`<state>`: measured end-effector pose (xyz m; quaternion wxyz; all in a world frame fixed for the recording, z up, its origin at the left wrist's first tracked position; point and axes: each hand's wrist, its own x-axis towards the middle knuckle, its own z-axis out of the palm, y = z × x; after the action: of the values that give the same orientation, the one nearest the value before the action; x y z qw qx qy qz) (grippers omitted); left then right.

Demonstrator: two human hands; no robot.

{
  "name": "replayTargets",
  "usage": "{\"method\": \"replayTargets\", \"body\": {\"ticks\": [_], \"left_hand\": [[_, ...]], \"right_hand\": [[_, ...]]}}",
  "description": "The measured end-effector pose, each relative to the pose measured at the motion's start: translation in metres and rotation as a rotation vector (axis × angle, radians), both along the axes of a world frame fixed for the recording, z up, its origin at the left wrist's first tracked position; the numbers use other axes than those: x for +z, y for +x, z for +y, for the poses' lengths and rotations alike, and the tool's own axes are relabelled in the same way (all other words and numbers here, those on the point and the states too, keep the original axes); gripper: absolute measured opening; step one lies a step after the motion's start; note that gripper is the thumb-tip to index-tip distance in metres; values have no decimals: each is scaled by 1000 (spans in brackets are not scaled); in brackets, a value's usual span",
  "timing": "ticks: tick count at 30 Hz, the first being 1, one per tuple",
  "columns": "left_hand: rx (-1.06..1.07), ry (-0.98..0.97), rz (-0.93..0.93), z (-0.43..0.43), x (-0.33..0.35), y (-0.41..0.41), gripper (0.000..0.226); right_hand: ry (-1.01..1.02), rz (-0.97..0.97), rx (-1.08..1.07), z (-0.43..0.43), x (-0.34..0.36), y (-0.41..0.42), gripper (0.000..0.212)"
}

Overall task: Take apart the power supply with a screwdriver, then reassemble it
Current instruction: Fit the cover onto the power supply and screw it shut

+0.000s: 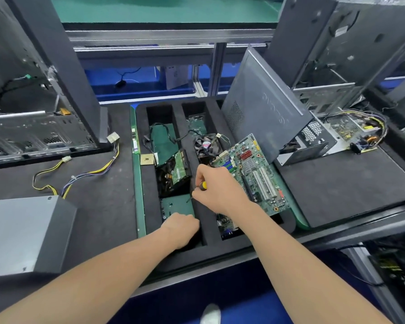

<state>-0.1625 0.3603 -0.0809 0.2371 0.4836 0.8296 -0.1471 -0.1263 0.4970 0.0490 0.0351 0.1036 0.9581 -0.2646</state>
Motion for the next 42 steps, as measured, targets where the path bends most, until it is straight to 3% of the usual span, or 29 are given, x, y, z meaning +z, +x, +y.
{"method": "replayTargets", "body": {"ticks": [5, 10, 13, 18, 21, 27, 34, 42], "left_hand": [[124, 61, -126, -3, 29, -16, 24], [346, 425, -220, -44, 97, -54, 7], [483, 679, -213, -94, 137, -75, 7], [751, 926, -144, -207, 172, -99, 8], [906, 1022, -102, -274, 170, -103, 18], [1026, 1126, -150, -362, 159, -84, 11], [1128, 1352, -222, -405, 147, -70, 11], [1161, 1355, -241, -423, 127, -67, 11]], "right_hand": [[-44, 114, -133, -5, 12, -6, 8], [-121, 356, -219, -35, 43, -34, 13], [-198, 465, -182, -69, 65, -58, 17], [-302, 550, -85, -135, 94, -90, 25], [-350, 538, -8, -183, 102, -101, 26], [-347, 478, 138, -271, 101, -110, 22], [-356, 378, 246, -327, 98, -106, 23], [-374, 351, 263, -348, 97, -103, 22]]}}
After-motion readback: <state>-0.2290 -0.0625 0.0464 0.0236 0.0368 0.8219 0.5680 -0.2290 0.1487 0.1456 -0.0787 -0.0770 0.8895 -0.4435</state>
